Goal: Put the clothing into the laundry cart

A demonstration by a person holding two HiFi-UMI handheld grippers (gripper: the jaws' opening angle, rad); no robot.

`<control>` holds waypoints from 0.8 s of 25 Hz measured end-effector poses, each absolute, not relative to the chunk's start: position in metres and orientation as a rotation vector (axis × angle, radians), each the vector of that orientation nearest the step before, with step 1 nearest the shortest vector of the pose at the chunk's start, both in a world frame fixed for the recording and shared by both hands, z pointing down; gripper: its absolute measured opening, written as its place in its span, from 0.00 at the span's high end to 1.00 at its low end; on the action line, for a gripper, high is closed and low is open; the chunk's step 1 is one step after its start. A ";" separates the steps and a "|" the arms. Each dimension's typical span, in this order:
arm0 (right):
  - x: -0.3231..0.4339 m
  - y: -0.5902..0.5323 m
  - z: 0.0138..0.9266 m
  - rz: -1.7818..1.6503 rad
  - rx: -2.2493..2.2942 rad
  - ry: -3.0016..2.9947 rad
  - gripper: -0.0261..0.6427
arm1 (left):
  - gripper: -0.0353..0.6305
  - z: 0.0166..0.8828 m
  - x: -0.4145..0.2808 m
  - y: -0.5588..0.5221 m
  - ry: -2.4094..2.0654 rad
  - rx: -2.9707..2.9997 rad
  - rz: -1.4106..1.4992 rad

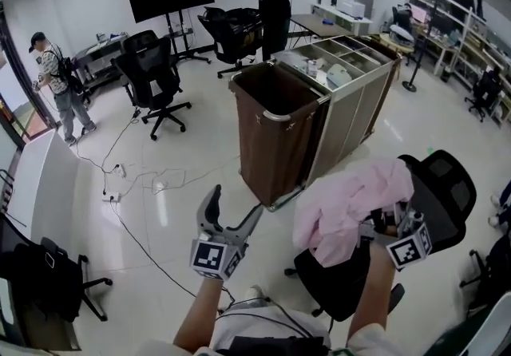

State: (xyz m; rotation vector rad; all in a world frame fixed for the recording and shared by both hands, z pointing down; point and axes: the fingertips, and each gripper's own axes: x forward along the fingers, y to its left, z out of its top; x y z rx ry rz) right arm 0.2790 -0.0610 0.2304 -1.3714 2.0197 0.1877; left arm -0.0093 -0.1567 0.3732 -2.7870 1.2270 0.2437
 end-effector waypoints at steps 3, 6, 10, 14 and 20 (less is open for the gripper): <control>0.246 -0.097 0.219 0.185 -1.298 2.054 0.83 | 0.30 0.362 -0.034 -0.179 1.250 -2.791 0.279; 0.224 -0.130 0.209 0.196 -1.297 2.062 0.83 | 0.30 0.356 -0.057 -0.201 1.265 -2.788 0.290; 0.200 -0.177 0.200 0.205 -1.285 2.096 0.83 | 0.30 0.355 -0.077 -0.232 1.289 -2.782 0.282; 0.193 -0.229 0.195 0.234 -1.373 2.123 0.83 | 0.30 0.360 -0.088 -0.267 1.336 -2.780 0.260; 0.200 -0.311 0.189 0.236 -1.333 2.138 0.83 | 0.30 0.371 -0.078 -0.330 1.386 -2.769 0.236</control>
